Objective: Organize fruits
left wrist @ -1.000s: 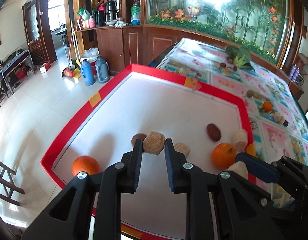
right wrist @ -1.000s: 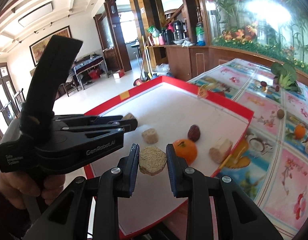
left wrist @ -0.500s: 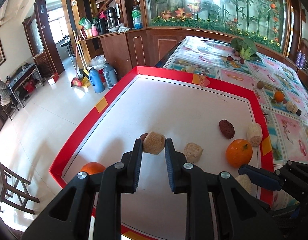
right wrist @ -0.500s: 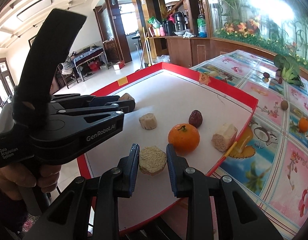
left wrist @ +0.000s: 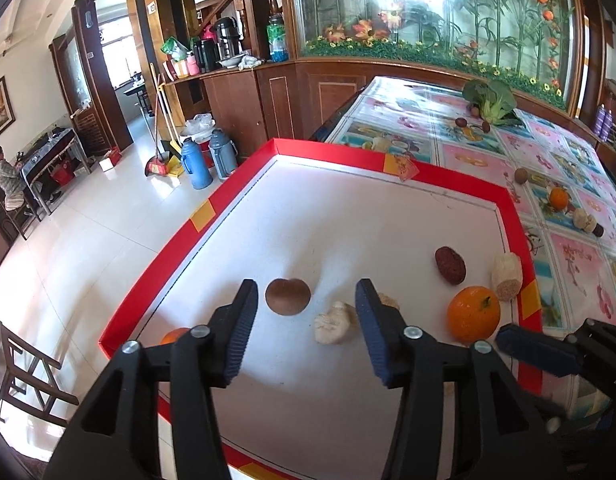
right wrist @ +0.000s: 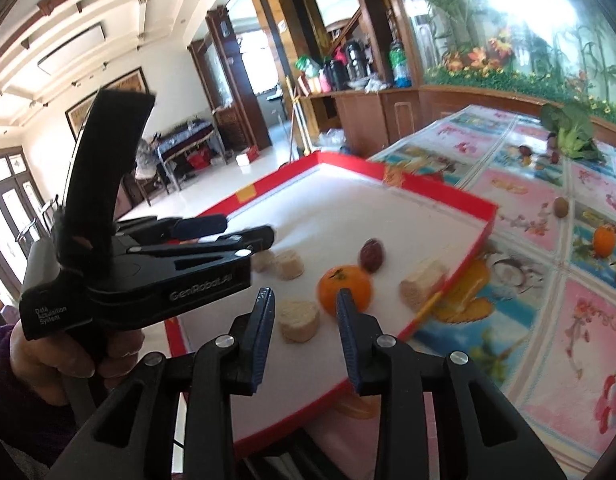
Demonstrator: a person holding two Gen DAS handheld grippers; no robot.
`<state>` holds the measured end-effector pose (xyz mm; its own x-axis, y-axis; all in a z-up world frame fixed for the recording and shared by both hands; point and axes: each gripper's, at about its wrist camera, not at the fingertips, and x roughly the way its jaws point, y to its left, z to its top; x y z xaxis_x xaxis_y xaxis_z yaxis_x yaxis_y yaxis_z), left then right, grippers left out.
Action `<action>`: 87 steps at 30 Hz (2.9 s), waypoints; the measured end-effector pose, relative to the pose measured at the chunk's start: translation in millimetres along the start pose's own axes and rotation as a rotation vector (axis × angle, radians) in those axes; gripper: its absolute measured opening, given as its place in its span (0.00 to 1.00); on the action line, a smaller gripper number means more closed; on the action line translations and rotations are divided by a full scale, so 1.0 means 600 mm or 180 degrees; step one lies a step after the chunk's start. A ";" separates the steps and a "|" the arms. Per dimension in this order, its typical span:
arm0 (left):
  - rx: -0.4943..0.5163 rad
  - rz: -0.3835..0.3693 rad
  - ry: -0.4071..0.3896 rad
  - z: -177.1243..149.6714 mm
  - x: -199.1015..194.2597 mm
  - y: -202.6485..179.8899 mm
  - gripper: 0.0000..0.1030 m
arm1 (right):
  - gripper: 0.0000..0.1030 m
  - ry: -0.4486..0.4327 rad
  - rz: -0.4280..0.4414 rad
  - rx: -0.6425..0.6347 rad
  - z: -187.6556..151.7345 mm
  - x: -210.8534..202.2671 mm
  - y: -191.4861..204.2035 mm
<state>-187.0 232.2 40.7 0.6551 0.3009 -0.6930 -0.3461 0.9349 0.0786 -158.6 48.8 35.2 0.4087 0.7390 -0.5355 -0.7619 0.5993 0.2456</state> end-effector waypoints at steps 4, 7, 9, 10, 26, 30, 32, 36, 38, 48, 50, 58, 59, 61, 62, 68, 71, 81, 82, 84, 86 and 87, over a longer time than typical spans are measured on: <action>0.0039 -0.0006 -0.0036 0.003 -0.007 -0.010 0.55 | 0.31 -0.0119 -0.0173 0.0168 0.004 -0.022 -0.037; 0.0090 -0.0023 -0.0052 0.004 -0.011 -0.022 0.58 | 0.31 -0.0154 -0.0304 0.0307 0.010 -0.032 -0.067; 0.0125 -0.0041 -0.0060 0.004 -0.013 -0.031 0.58 | 0.31 -0.0176 -0.0361 0.0434 0.011 -0.042 -0.090; 0.0146 -0.0057 -0.0063 0.005 -0.014 -0.036 0.58 | 0.32 -0.0182 -0.0367 0.0490 0.013 -0.046 -0.099; 0.0502 -0.0317 -0.0058 0.003 -0.035 -0.133 0.59 | 0.37 -0.0213 -0.0602 0.1029 -0.001 -0.118 -0.224; 0.0583 -0.0393 -0.0105 0.006 -0.045 -0.157 0.59 | 0.37 -0.0143 -0.0832 0.1147 -0.004 -0.135 -0.280; 0.0634 -0.0434 -0.0108 0.008 -0.047 -0.171 0.59 | 0.37 -0.0131 -0.0973 0.1178 -0.006 -0.144 -0.304; 0.0769 -0.0566 -0.0096 0.010 -0.050 -0.207 0.59 | 0.37 -0.0194 -0.1291 0.1237 -0.011 -0.173 -0.345; 0.0842 -0.0638 -0.0077 0.008 -0.052 -0.225 0.59 | 0.37 -0.0183 -0.1364 0.1323 -0.016 -0.184 -0.366; 0.1124 -0.1012 0.0114 0.008 -0.040 -0.310 0.59 | 0.37 0.0095 -0.1602 0.1274 -0.017 -0.167 -0.407; 0.1156 -0.1046 0.0148 0.010 -0.035 -0.322 0.59 | 0.37 0.0135 -0.1584 0.1233 -0.013 -0.160 -0.408; 0.1207 -0.1092 0.0197 0.029 -0.017 -0.356 0.59 | 0.36 0.0322 -0.1593 0.1227 -0.002 -0.136 -0.424; 0.1224 -0.1106 0.0197 0.033 -0.015 -0.363 0.59 | 0.36 0.0325 -0.1588 0.1216 0.000 -0.135 -0.425; 0.1238 -0.1117 0.0206 0.040 -0.010 -0.371 0.59 | 0.36 0.0341 -0.1585 0.1190 0.002 -0.132 -0.426; 0.1241 -0.1136 0.0217 0.043 -0.007 -0.376 0.59 | 0.35 0.0353 -0.1592 0.1172 0.003 -0.131 -0.425; 0.1267 -0.1212 0.0325 0.057 0.018 -0.409 0.59 | 0.21 0.0429 -0.1645 0.1066 0.004 -0.133 -0.430; 0.1281 -0.1240 0.0321 0.067 0.028 -0.428 0.59 | 0.21 0.0452 -0.1687 0.1089 0.002 -0.139 -0.432; 0.1549 -0.1297 0.0444 0.093 0.081 -0.509 0.59 | 0.22 0.0412 -0.1725 0.1519 -0.006 -0.168 -0.465; 0.1565 -0.1290 0.0455 0.095 0.086 -0.514 0.59 | 0.22 0.0415 -0.1727 0.1523 -0.006 -0.169 -0.465; 0.1594 -0.1296 0.0475 0.098 0.093 -0.523 0.59 | 0.22 0.0419 -0.1723 0.1537 -0.006 -0.169 -0.465; 0.1616 -0.1315 0.0491 0.101 0.099 -0.532 0.59 | 0.22 0.0418 -0.1709 0.1560 -0.007 -0.170 -0.466; 0.1636 -0.1333 0.0499 0.102 0.100 -0.537 0.59 | 0.22 0.0418 -0.1703 0.1565 -0.007 -0.171 -0.466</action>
<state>4.9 -39.3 17.6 0.5458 -0.1005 -0.8319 0.3039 0.9489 0.0847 10.7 -195.9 17.9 0.5742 0.2826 -0.7684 -0.1494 0.9590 0.2410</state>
